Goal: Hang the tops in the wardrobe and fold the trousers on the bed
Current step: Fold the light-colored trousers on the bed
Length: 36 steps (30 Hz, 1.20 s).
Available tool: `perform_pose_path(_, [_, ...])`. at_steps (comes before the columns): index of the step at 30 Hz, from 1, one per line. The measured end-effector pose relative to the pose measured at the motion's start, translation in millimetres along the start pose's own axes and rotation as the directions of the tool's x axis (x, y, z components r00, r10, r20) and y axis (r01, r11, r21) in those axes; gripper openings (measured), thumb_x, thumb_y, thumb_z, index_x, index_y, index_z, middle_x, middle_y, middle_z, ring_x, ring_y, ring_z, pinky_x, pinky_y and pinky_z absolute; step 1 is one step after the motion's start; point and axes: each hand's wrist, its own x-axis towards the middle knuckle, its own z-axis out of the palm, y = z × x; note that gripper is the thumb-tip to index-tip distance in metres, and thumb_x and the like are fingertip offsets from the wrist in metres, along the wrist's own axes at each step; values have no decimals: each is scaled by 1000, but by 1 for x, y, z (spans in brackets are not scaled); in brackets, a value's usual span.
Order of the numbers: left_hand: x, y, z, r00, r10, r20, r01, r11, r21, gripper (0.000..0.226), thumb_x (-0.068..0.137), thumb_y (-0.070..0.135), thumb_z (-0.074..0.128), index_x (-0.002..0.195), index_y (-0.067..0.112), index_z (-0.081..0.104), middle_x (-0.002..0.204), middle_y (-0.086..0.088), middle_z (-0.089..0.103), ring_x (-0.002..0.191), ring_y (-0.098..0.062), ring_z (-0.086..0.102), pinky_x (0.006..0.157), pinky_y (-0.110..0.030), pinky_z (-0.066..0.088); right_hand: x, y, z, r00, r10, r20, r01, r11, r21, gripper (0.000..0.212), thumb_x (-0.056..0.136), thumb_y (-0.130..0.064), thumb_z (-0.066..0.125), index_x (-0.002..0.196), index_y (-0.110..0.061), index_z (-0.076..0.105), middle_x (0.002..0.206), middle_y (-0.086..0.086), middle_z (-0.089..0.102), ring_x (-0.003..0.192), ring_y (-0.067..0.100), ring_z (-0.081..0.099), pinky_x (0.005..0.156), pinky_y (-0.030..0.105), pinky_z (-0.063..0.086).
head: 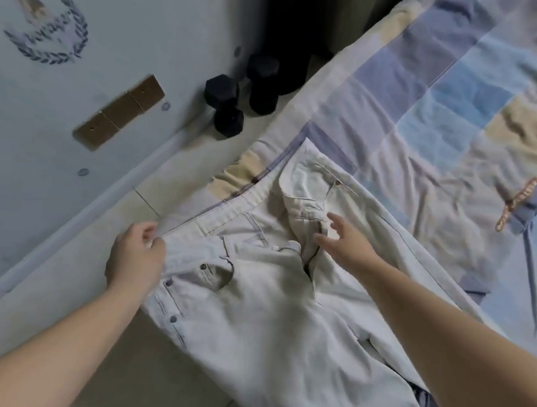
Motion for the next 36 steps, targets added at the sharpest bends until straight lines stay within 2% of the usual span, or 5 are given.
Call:
perform_pose_path(5, [31, 43, 39, 866, 363, 344, -450, 866, 218, 17, 94, 27, 54, 103, 20, 66, 102, -2, 68, 96, -24, 61, 84, -33, 46, 10, 36, 45, 993, 77, -84, -64, 986, 154, 72, 84, -27, 69, 145, -12, 33, 124, 7, 57, 113, 22, 55, 94, 33, 42])
perform_pose_path(16, [48, 90, 107, 546, -115, 830, -677, 521, 519, 77, 93, 64, 33, 143, 6, 39, 153, -15, 32, 139, -29, 34, 110, -34, 26, 29, 16, 63, 969, 23, -245, 77, 918, 390, 13, 82, -34, 67, 81, -26, 57, 68, -8, 54, 62, 10, 49, 61, 28, 39])
perform_pose_path(21, [50, 86, 111, 448, 8, 894, -629, 714, 308, 34, 80, 47, 70, 84, 15, 59, 80, 9, 36, 74, -24, 54, 67, -30, 40, 17, 12, 58, 943, 59, -328, 136, 831, 539, 37, 72, -29, 54, 93, 1, 48, 75, 9, 45, 67, 20, 40, 63, 38, 37])
perform_pose_path(30, [46, 72, 79, 633, 484, 605, -375, 875, -307, 50, 86, -14, 52, 104, 30, 67, 111, 13, 63, 97, 10, 57, 87, 1, 36, -8, 2, 44, 858, 122, -499, 321, 631, 707, 10, 70, -14, 48, 76, -21, 43, 62, -5, 40, 58, 15, 34, 54, 30, 33])
perform_pose_path(36, [27, 50, 86, 692, 700, 177, -709, 705, -13, 40, 86, -9, 57, 118, 10, 68, 124, -6, 63, 114, -25, 57, 99, -28, 43, -17, -19, 55, 810, -56, -583, 502, 580, 641, 20, 74, -9, 49, 74, -29, 48, 62, -2, 37, 58, 19, 31, 54, 36, 27])
